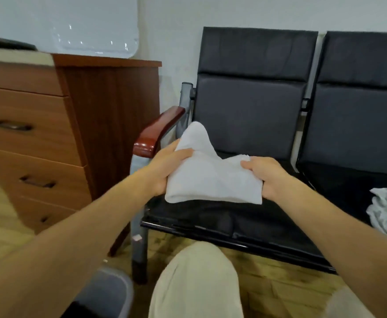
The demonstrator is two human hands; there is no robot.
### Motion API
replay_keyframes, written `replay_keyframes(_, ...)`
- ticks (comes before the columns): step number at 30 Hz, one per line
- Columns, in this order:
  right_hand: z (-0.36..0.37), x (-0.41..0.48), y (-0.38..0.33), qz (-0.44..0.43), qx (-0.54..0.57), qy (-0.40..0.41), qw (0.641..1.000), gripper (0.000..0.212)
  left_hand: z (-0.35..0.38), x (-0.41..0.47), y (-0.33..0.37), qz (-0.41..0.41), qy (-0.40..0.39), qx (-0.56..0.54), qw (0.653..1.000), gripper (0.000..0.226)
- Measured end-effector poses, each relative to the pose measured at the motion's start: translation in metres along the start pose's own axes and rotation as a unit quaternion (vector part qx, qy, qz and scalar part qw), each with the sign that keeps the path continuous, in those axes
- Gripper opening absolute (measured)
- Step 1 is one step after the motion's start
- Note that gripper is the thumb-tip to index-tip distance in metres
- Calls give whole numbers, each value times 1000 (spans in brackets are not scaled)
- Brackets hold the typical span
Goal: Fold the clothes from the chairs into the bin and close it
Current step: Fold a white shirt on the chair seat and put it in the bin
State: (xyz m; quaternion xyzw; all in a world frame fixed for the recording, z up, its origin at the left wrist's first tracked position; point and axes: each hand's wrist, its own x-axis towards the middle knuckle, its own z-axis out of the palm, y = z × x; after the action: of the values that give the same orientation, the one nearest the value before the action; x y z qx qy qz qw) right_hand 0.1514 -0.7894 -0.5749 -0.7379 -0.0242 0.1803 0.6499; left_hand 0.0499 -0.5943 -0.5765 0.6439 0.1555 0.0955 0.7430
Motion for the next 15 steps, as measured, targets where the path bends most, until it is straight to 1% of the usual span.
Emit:
replay_keyframes(3, 63, -30, -16, -94, -111, -108, 983, 31, -59, -43, 6, 3, 65, 10, 998, 45)
replay_keyframes(5, 104, -48, -18, -123, -166, -192, 959, 40, -98, -75, 1, -5, 114, 13, 993, 44)
replay_keyframes(7, 144, -63, -12, -137, -211, -261, 932, 45, -135, -107, -8, -24, 175, 13, 984, 42)
replay_keyframes(10, 205, -82, 10, -140, -272, -325, 895, 52, -183, -153, -35, -73, 263, -2, 962, 38)
replay_keyframes(12, 242, -98, 29, -148, -303, -349, 874, 52, -208, -182, -60, -92, 303, -27, 948, 39)
replay_keyframes(15, 288, -120, 63, -160, -343, -384, 842, 52, -234, -225, -105, -84, 350, -85, 929, 36)
